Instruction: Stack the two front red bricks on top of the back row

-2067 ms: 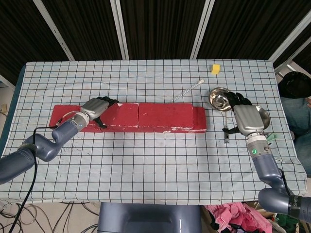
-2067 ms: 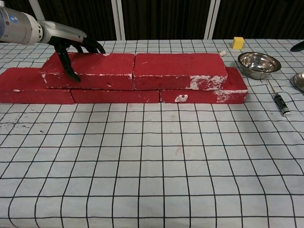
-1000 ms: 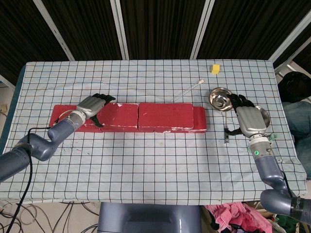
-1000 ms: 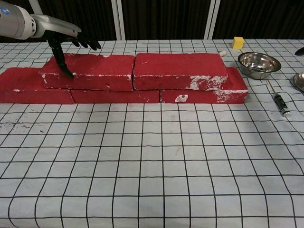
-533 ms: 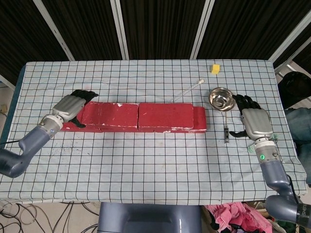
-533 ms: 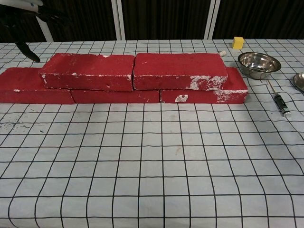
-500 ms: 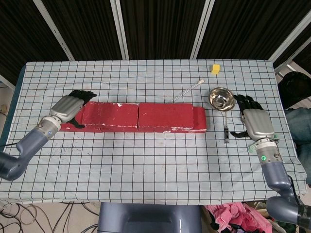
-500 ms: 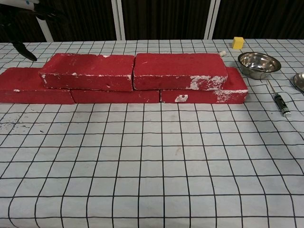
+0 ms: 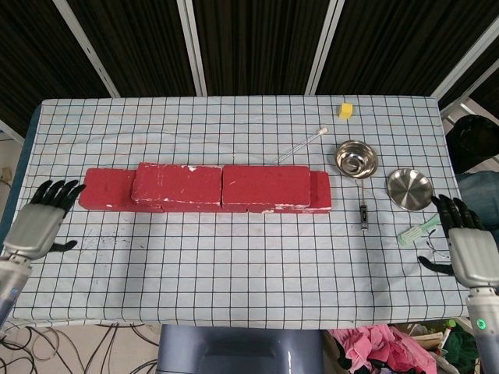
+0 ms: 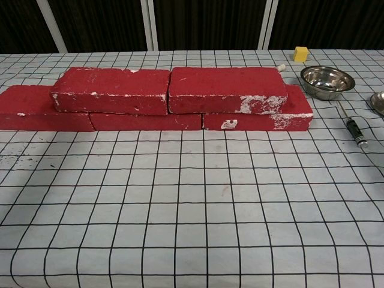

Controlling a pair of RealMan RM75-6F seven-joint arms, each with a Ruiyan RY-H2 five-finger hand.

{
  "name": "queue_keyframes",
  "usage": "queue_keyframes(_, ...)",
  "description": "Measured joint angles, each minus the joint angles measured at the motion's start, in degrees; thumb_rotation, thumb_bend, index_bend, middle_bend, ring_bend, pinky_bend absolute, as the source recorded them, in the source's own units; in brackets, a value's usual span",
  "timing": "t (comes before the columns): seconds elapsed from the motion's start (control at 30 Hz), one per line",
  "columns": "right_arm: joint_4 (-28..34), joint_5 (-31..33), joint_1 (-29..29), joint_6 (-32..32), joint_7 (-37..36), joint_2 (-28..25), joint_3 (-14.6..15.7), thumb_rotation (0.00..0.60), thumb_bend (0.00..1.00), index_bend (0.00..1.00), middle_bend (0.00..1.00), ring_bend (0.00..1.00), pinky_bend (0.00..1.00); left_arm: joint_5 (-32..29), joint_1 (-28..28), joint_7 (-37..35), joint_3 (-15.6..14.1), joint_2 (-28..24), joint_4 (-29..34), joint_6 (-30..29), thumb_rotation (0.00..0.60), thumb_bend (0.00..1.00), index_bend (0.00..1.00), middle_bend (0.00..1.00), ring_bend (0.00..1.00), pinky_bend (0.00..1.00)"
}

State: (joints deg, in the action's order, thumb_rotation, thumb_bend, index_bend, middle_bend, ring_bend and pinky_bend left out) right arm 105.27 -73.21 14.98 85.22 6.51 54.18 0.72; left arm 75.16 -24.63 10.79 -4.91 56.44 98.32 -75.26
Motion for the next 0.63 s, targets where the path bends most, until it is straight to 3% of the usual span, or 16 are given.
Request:
queue_keyframes(0.23,-3.04,-8.88,-8.91,8.55,-0.13,3.5,4.72,0.6,0.0,0.01,0.04,0.01,0.13,6.29,12.76,-5.66,-3.5,6.25,-9.22,-13.33,0.6,0.0,0.05,0.04,0.0,0.0)
queue_keyframes(0.4,-6.08,-11.44,-10.92,9.49,0.73,7.04,5.3,0.6,0.0,0.01,0.04,0.01,0.13,10.8,15.45,-10.24,-4.49,7.66,-12.27,-15.79,0.6,0.0,0.05,0.04,0.0,0.0)
queue_keyframes(0.63,-9.65,-11.77,-11.3,7.8,2.4,10.21,4.19,0.6,0.0,0.0,0.04,0.01,0.13,13.44,17.38,-11.98,-4.2,6.81,-11.65,-17.56,0.6,0.0,0.05,0.04,0.0,0.0)
